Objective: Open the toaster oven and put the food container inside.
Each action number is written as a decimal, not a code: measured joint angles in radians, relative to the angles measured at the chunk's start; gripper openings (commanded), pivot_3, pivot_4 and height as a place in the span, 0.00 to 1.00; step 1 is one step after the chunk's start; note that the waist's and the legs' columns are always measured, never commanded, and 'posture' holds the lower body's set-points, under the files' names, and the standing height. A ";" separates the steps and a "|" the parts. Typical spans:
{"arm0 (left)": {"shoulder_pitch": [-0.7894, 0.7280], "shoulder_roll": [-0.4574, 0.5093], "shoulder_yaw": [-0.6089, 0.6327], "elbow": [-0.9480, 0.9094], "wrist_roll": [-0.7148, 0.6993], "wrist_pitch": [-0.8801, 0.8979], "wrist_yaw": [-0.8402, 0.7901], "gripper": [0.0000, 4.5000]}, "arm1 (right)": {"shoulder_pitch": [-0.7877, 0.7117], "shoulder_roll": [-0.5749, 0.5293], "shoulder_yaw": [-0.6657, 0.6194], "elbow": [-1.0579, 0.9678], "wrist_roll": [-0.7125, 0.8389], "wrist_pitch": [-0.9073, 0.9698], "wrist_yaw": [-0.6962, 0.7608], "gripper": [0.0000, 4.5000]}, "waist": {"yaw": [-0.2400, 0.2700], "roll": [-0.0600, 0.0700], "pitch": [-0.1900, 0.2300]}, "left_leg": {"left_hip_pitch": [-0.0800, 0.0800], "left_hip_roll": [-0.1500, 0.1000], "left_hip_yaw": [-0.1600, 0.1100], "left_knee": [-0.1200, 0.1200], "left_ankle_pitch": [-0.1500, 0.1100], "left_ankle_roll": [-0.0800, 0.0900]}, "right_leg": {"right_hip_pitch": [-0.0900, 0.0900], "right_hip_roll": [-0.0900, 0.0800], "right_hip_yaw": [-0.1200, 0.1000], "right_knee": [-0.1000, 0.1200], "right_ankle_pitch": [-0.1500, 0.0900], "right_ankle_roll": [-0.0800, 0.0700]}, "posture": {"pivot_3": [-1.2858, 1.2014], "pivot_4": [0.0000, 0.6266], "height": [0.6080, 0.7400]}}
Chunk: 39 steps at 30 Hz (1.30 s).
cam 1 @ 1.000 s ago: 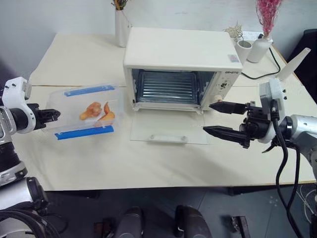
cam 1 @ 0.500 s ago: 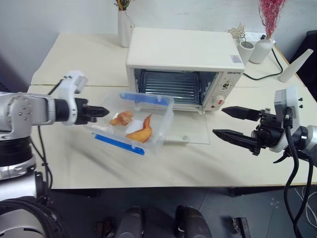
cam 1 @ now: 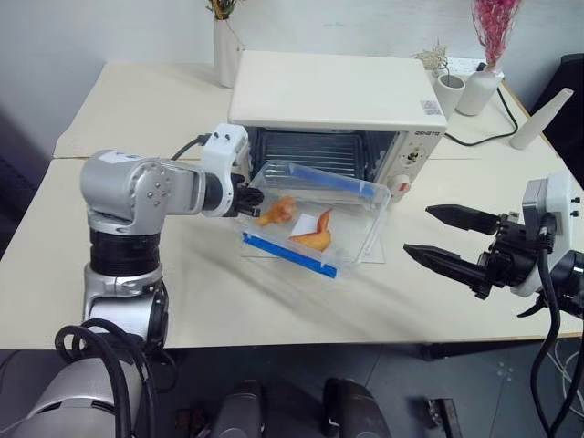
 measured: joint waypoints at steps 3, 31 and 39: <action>-0.008 -0.015 -0.009 0.002 0.033 -0.012 0.021 0.10 | 0.021 0.000 -0.002 0.000 -0.002 -0.011 -0.001 1.00 | 0.000 0.000 0.000 | 0.000 0.000 0.001 0.000 0.000 0.000 | 0.000 0.000 0.000 0.000 0.000 0.000 | 0.52 0.24 1.00; 0.015 0.164 0.378 -0.047 -0.198 -0.184 -0.411 0.37 | -0.035 -0.040 0.009 0.080 -0.021 -0.042 0.053 0.86 | -0.007 0.000 0.000 | 0.003 0.001 0.003 -0.002 0.000 0.000 | 0.001 0.000 0.001 -0.001 0.000 0.000 | 0.52 0.24 1.00; 0.258 0.471 0.220 -0.083 -0.387 -0.319 -0.964 0.00 | -0.067 -0.052 0.056 -0.059 0.204 0.048 0.023 0.26 | 0.001 0.000 0.000 | 0.003 0.001 0.002 -0.002 0.000 0.000 | 0.002 0.001 0.001 -0.002 0.000 0.000 | 0.52 0.24 1.00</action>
